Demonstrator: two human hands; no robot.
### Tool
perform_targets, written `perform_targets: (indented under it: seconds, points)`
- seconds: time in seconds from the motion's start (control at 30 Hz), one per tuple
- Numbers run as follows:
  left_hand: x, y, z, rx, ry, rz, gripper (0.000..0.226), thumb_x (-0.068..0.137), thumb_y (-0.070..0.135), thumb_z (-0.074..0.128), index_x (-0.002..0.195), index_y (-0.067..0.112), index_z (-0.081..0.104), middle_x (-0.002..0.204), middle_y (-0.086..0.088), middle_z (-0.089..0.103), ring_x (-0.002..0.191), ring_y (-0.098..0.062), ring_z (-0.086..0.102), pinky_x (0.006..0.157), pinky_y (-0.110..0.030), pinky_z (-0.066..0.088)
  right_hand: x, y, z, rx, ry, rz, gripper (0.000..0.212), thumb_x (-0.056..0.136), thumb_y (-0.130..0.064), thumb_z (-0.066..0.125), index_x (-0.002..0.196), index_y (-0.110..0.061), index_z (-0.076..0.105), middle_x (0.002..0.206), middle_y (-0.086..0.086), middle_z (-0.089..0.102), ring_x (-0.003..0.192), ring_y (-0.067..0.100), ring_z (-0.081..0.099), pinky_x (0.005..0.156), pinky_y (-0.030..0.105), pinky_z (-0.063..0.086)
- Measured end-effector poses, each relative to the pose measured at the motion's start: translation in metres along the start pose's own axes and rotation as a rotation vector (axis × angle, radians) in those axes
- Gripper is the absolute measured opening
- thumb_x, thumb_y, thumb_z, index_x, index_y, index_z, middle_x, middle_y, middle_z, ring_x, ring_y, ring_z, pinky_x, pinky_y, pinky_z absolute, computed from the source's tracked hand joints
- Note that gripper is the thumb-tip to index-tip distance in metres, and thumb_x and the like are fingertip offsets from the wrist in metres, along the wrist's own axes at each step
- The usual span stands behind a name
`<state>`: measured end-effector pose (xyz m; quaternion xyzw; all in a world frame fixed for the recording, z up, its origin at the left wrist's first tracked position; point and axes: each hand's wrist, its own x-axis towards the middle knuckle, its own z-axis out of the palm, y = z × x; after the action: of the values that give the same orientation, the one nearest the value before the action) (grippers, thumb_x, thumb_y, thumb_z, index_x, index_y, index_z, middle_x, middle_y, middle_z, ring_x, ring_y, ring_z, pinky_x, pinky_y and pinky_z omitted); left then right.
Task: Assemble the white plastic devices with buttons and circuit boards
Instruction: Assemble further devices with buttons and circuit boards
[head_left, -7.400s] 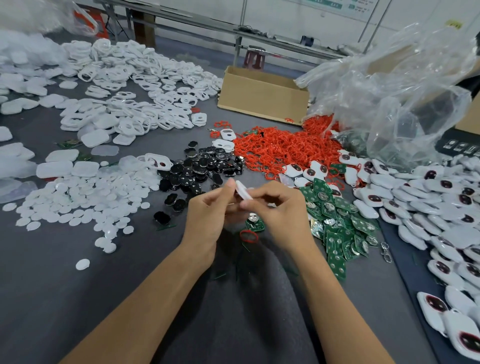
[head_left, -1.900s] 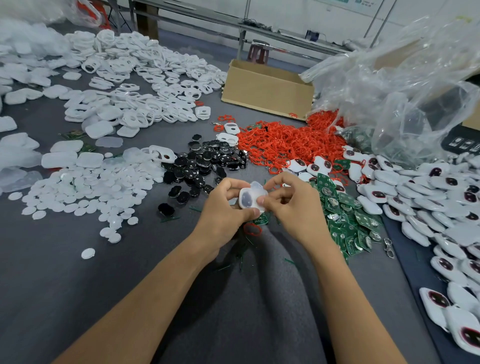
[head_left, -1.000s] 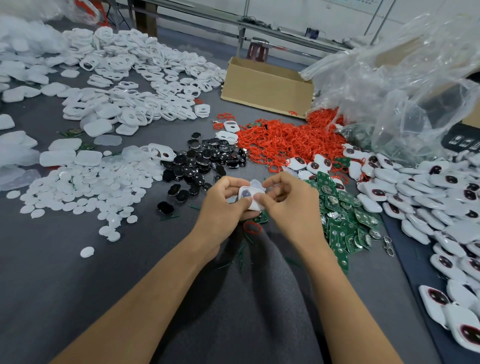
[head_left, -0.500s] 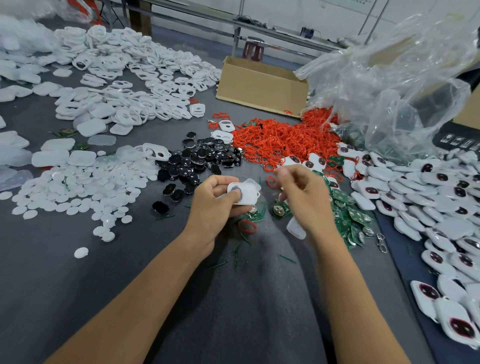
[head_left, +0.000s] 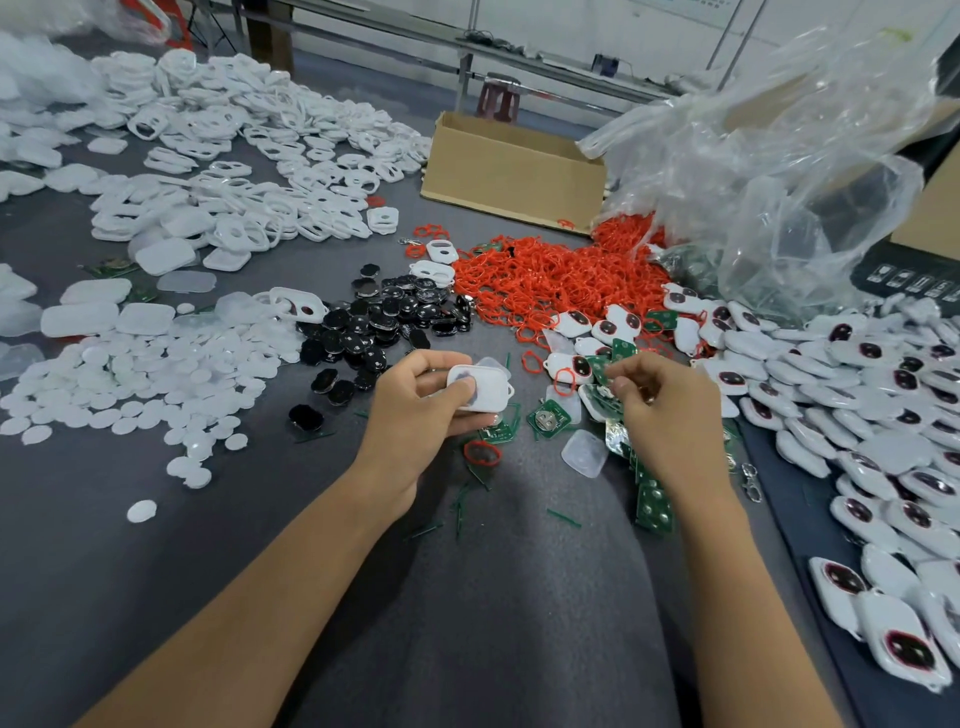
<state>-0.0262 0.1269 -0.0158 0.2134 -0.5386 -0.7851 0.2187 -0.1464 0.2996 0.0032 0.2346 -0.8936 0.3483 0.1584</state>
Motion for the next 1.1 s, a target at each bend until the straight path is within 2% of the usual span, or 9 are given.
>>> perform_targets:
  seconds: [0.17,0.27,0.33,0.43,0.67,0.77,0.93,1.03,1.1]
  points:
    - [0.0,0.0,0.0,0.008,-0.001,0.013,0.014,0.09,-0.005,0.058,0.102,0.0,0.06,0.096,-0.015,0.071,0.072,-0.019,0.072,0.06,-0.023,0.057,-0.004,0.003,-0.003,-0.115,-0.078,0.112,0.028,0.077,0.003,0.059,0.084,-0.021,0.071,0.078,-0.003,0.069,0.071,0.013,0.06,0.068,0.03,0.049]
    - [0.0,0.0,0.0,0.001,0.013,0.007,0.013,0.089,-0.007,0.058,0.099,0.001,0.06,0.093,-0.014,0.071,0.071,-0.021,0.072,0.06,-0.024,0.058,-0.003,0.005,-0.015,-0.116,-0.231,0.124,0.014,0.083,-0.011,0.067,0.093,-0.02,0.072,0.088,-0.003,0.07,0.075,0.005,0.056,0.071,0.021,0.039]
    - [0.001,0.0,0.0,-0.001,0.018,0.001,0.013,0.089,-0.007,0.058,0.098,0.002,0.06,0.092,-0.013,0.071,0.071,-0.022,0.072,0.059,-0.023,0.057,-0.003,0.005,-0.027,-0.112,-0.388,0.13,0.022,0.082,-0.019,0.072,0.104,-0.019,0.07,0.101,-0.003,0.069,0.09,0.008,0.057,0.081,0.019,0.037]
    - [0.001,-0.001,0.0,0.008,0.008,-0.005,0.014,0.088,-0.007,0.058,0.101,-0.001,0.06,0.091,-0.013,0.071,0.07,-0.019,0.072,0.059,-0.022,0.057,-0.004,0.004,-0.038,-0.236,-0.505,0.14,0.041,0.075,-0.025,0.079,0.113,-0.021,0.065,0.114,0.002,0.062,0.117,0.024,0.045,0.1,0.034,0.036]
    - [0.001,-0.003,-0.001,0.022,-0.031,-0.017,0.018,0.089,-0.005,0.061,0.106,0.0,0.058,0.102,-0.017,0.069,0.081,-0.022,0.072,0.067,-0.025,0.059,-0.006,-0.001,-0.033,-0.328,-0.48,0.111,0.023,0.074,-0.028,0.079,0.093,-0.021,0.068,0.103,0.002,0.053,0.108,0.024,0.043,0.085,0.029,0.034]
    - [0.001,-0.003,0.0,0.019,-0.065,-0.027,0.027,0.085,-0.01,0.062,0.108,0.002,0.057,0.107,-0.015,0.067,0.087,-0.024,0.071,0.071,-0.026,0.06,-0.006,0.001,-0.028,-0.22,-0.36,0.098,0.009,0.08,-0.023,0.072,0.086,-0.017,0.072,0.089,0.0,0.066,0.076,0.007,0.055,0.063,0.019,0.039]
    - [0.001,-0.007,-0.001,0.054,-0.106,-0.011,0.032,0.083,-0.015,0.061,0.107,0.006,0.058,0.108,-0.011,0.066,0.1,-0.03,0.067,0.073,-0.027,0.06,-0.005,-0.003,-0.016,0.05,-0.027,0.109,0.011,0.089,-0.018,0.061,0.084,-0.016,0.071,0.071,0.0,0.07,0.063,0.007,0.061,0.063,0.026,0.045]
    - [0.002,-0.008,-0.001,0.081,-0.121,-0.008,0.033,0.082,-0.013,0.065,0.106,0.009,0.06,0.108,-0.01,0.068,0.104,-0.032,0.066,0.081,-0.035,0.059,-0.007,-0.018,-0.009,0.651,-0.145,0.223,0.015,0.095,-0.008,0.054,0.086,-0.013,0.065,0.057,0.002,0.067,0.048,0.005,0.056,0.051,0.019,0.043]
    - [0.003,-0.009,-0.002,0.104,-0.122,-0.009,0.033,0.081,-0.011,0.067,0.106,0.011,0.061,0.11,-0.008,0.068,0.105,-0.031,0.065,0.084,-0.039,0.058,-0.01,-0.026,-0.005,0.855,-0.254,0.209,0.016,0.095,-0.003,0.051,0.094,-0.011,0.065,0.056,0.003,0.066,0.048,0.008,0.057,0.052,0.017,0.048]
